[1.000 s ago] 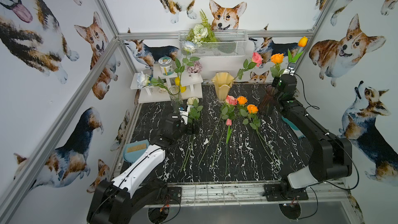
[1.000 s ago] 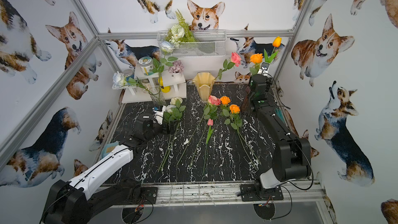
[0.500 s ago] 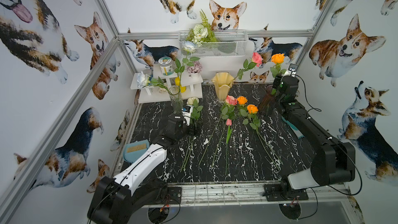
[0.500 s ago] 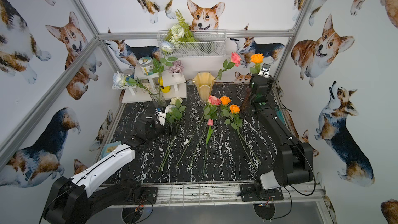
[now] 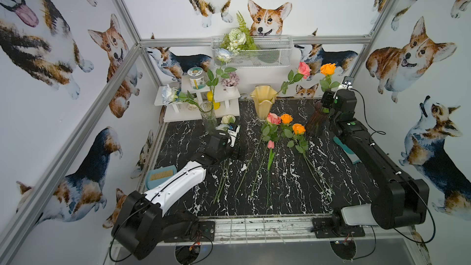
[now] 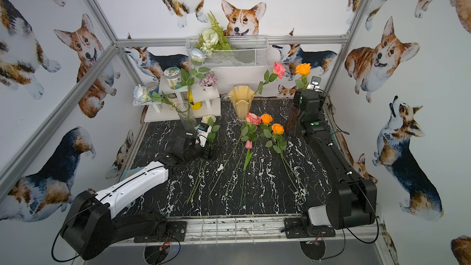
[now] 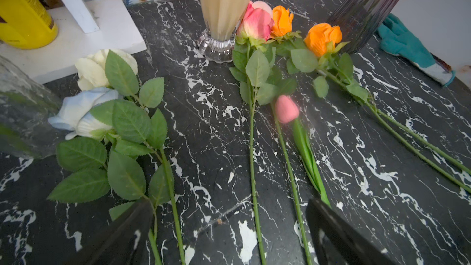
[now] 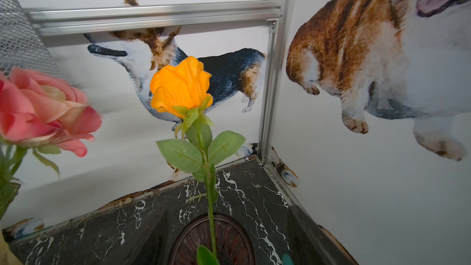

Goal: Arrange the flowers in different vases according to their variety
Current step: Insert the flower into the vase, then pick up the flower at the center of the board.

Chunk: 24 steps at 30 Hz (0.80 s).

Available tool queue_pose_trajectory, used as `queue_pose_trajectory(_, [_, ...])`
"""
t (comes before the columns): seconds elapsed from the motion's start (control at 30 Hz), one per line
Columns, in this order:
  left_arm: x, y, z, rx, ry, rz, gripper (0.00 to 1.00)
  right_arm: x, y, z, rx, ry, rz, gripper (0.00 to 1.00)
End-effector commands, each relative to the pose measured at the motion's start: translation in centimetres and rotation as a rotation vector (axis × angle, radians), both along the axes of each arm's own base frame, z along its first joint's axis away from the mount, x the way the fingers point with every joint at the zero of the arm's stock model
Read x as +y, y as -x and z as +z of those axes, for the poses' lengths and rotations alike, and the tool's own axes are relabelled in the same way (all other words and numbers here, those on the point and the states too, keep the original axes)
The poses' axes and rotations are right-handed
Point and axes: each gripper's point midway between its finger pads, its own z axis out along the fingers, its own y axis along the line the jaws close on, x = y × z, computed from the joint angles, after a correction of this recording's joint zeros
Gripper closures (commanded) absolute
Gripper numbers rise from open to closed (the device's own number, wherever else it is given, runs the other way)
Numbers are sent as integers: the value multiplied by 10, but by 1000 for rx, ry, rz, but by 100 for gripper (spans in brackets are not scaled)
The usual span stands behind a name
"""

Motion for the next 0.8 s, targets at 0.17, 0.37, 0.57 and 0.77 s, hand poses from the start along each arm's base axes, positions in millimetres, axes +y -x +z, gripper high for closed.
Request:
queue_pose_trajectory(0.17, [-23,-5,-30,88,-161,-80,3,42,23,-36,189,-184,220,18])
queue_pose_trajectory(0.37, [-40,-5,-61,209,-246,-140,10,61,52,-48,268,-284,312,18])
queue_pose_trajectory(0.57, [-56,-13,-85,279,-323,-150,14,73,76,-58,315,-354,368,18])
queue_pose_trajectory(0.77, [-68,-22,-99,312,-357,-134,19,77,97,-54,319,-376,393,18])
